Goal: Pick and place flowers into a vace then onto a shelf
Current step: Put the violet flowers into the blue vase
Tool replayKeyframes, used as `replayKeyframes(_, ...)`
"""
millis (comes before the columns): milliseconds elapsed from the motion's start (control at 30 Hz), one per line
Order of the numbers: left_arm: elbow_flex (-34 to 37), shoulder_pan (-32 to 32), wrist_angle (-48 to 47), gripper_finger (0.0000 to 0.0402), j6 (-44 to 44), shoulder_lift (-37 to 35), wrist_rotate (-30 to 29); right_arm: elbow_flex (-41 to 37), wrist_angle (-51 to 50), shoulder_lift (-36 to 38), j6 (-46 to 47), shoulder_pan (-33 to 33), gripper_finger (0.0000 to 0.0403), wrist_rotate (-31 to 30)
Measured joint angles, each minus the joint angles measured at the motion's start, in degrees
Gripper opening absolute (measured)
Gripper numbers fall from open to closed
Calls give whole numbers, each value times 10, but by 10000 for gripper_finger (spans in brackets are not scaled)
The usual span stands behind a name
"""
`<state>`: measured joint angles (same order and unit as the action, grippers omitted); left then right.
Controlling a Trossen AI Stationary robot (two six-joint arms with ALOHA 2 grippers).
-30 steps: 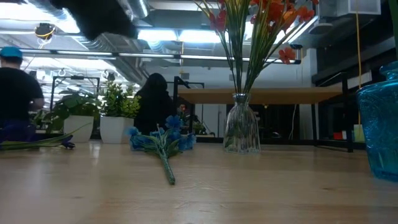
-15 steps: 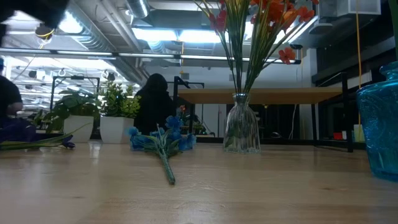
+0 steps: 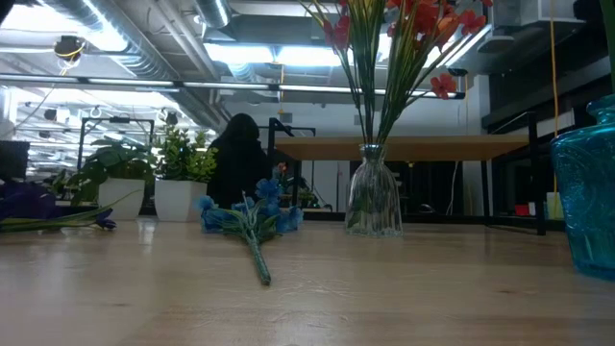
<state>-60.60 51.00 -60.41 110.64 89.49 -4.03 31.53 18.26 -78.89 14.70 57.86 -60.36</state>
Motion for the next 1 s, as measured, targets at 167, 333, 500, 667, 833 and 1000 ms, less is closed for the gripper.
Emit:
replayKeyframes(167,0,15,-19,13,52,0,-15,0,0,0,0,-10,19,39)
replayKeyframes(333,0,24,-16,39,73,0,-29,0,2,0,0,-19,19,78)
replayKeyframes(500,9,31,-5,78,77,0,-29,0,2,0,-1,-22,19,80)
replayKeyframes(667,28,34,-5,118,88,9,-33,0,2,0,-1,-22,19,80)
replayKeyframes(833,36,33,-4,145,88,41,-6,0,3,0,-1,-22,19,80)
replayKeyframes(1000,39,33,-6,156,88,73,45,0,4,0,0,-22,19,80)
